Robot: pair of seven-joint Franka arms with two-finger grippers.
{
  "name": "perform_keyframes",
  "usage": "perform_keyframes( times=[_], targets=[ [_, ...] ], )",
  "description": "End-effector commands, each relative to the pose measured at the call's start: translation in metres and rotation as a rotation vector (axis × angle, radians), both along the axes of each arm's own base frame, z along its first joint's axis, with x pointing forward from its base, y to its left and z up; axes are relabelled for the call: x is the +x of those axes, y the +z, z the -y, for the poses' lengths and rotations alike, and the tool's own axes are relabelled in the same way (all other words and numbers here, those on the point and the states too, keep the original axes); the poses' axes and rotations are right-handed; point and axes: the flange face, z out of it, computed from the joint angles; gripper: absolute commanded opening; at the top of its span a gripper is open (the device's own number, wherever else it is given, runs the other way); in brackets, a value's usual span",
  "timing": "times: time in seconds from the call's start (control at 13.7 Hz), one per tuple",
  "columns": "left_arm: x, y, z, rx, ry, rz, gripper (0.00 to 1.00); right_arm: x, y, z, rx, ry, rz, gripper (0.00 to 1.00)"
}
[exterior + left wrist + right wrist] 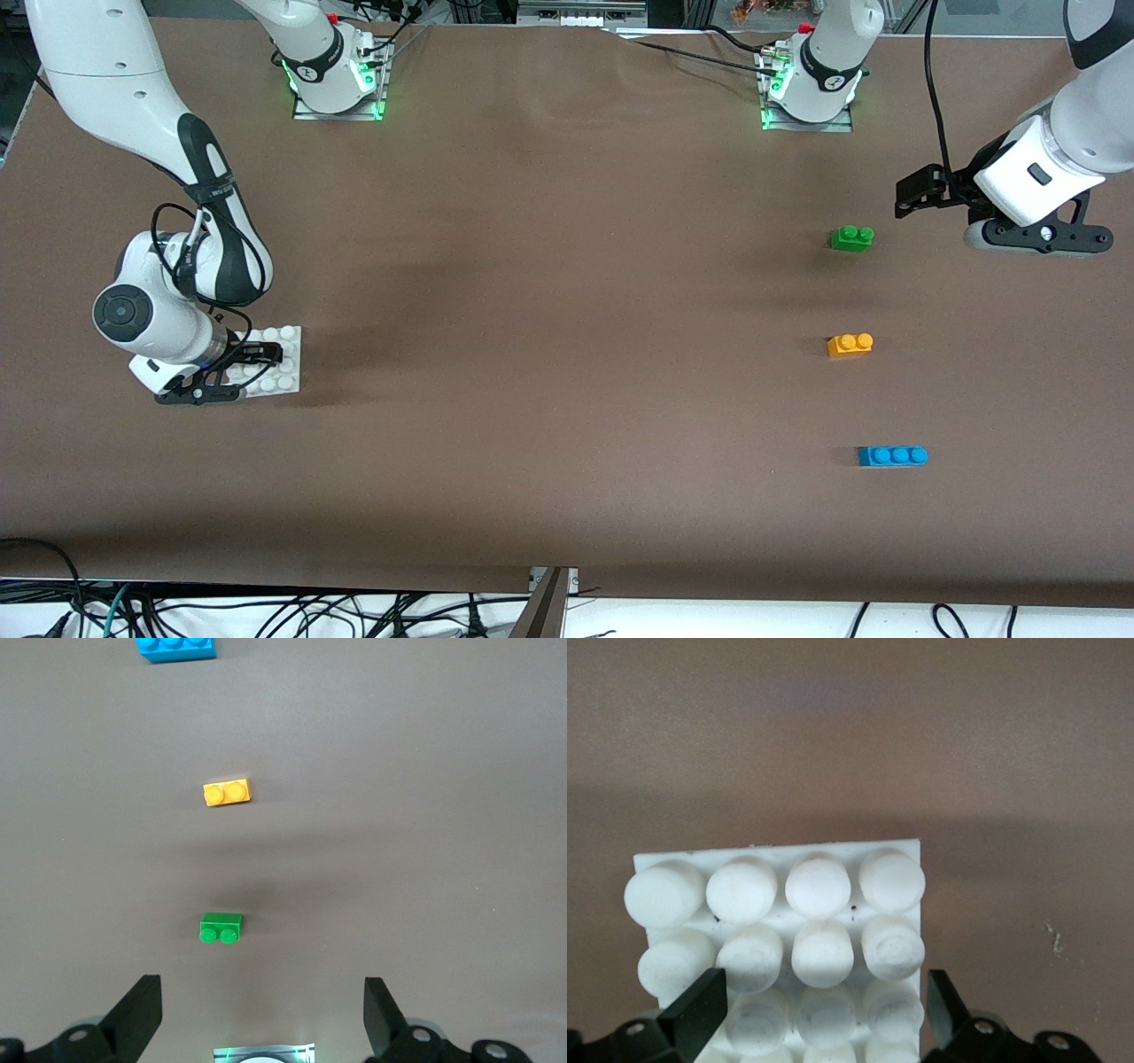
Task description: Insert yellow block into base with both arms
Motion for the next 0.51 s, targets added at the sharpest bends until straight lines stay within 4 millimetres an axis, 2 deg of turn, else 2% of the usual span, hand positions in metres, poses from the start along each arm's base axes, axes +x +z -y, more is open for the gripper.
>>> perform_keyframes(
  times=[0.0,0.44],
  targets=[
    [0.001,0.005,-0.002,0.003,-0.009,-0.004,1.00,-0.005,-0.008,0.001,0.006,0.044,-0.008,1.00],
    [0.001,0.004,-0.003,0.003,-0.010,-0.007,1.00,-0.003,0.005,-0.002,0.013,0.069,0.000,1.00]
  ],
)
